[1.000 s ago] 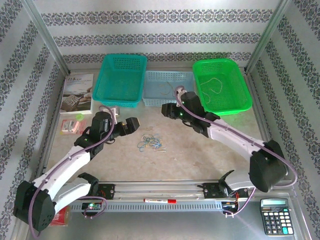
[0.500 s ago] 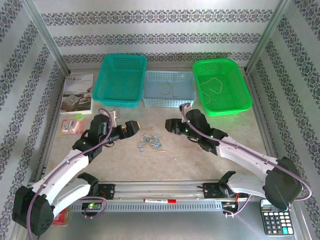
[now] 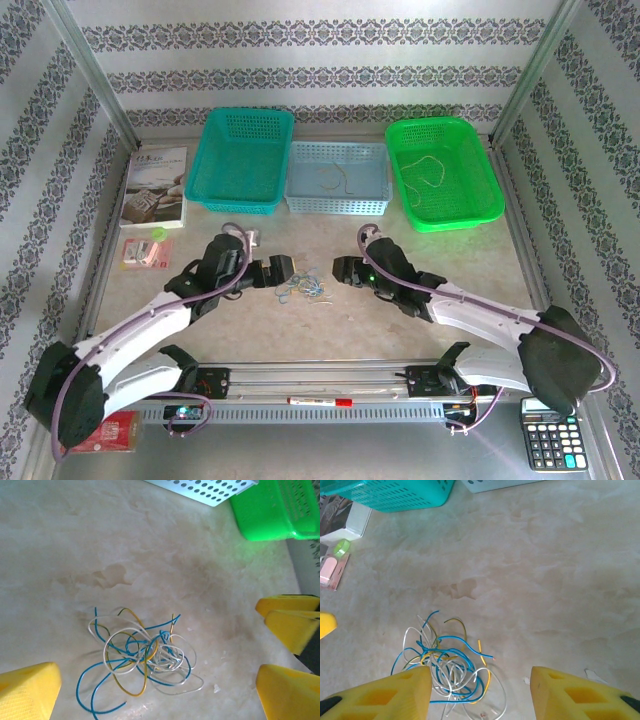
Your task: Untangle the cables
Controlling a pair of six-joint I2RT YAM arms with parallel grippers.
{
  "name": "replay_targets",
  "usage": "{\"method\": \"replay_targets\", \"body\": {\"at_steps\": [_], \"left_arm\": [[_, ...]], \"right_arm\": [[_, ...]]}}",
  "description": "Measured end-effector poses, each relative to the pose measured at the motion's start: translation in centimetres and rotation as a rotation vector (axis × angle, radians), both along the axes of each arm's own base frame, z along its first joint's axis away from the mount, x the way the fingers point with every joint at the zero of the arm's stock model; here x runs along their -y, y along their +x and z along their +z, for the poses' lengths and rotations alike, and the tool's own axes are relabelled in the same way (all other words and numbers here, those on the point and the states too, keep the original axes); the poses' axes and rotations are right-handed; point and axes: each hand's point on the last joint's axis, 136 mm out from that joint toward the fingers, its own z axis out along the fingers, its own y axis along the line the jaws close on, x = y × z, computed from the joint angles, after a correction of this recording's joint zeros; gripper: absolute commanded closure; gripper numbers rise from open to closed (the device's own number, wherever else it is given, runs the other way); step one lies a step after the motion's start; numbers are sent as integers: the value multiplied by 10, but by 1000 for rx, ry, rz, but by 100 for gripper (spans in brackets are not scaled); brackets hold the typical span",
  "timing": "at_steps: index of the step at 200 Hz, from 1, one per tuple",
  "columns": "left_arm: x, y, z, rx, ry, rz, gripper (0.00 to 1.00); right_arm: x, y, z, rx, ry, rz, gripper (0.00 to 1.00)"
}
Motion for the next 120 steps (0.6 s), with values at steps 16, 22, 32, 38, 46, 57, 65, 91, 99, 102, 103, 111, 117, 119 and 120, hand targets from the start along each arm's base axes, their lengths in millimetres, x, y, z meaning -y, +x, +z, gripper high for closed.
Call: {"method": "replay_targets", "body": {"at_steps": [16, 22, 32, 38, 46, 57, 65, 91, 99, 102, 103, 111, 117, 119, 120], "left_arm": [[9, 9, 3, 19, 54, -35, 0], [13, 12, 4, 29, 75, -51, 0], [21, 19, 8, 49, 117, -82, 0], [26, 22, 9, 59, 142, -100, 2], [35, 28, 10, 75, 186, -133, 4], [46, 34, 10, 93, 246, -179, 8], [54, 37, 7, 101, 292, -215, 11], [75, 46, -11, 98, 449, -326, 22], [78, 47, -20, 87, 495, -356, 25], [79, 48, -22, 85, 512, -367, 26], [79, 48, -24, 83, 518, -371, 26], [81, 48, -32, 68, 551, -394, 31], [81, 49, -37, 57, 575, -412, 35], [81, 48, -39, 51, 581, -416, 36], [81, 48, -40, 49, 584, -416, 37]], "right_arm": [[6, 0, 2, 8, 9, -16, 45], [8, 0, 2, 9, 12, -24, 45], [13, 1, 3, 9, 20, -42, 45], [16, 2, 2, 9, 23, -52, 45], [20, 4, 3, 10, 27, -66, 45], [25, 5, 4, 14, 31, -80, 45], [28, 6, 6, 19, 35, -90, 45], [42, 10, 11, 36, 51, -130, 45], [47, 11, 11, 39, 57, -145, 45], [49, 11, 11, 41, 58, -150, 45], [50, 11, 12, 41, 59, -152, 45], [54, 12, 11, 42, 60, -164, 45], [57, 11, 11, 43, 61, -171, 45], [58, 12, 11, 43, 61, -172, 45], [58, 11, 11, 43, 61, -173, 45]]}}
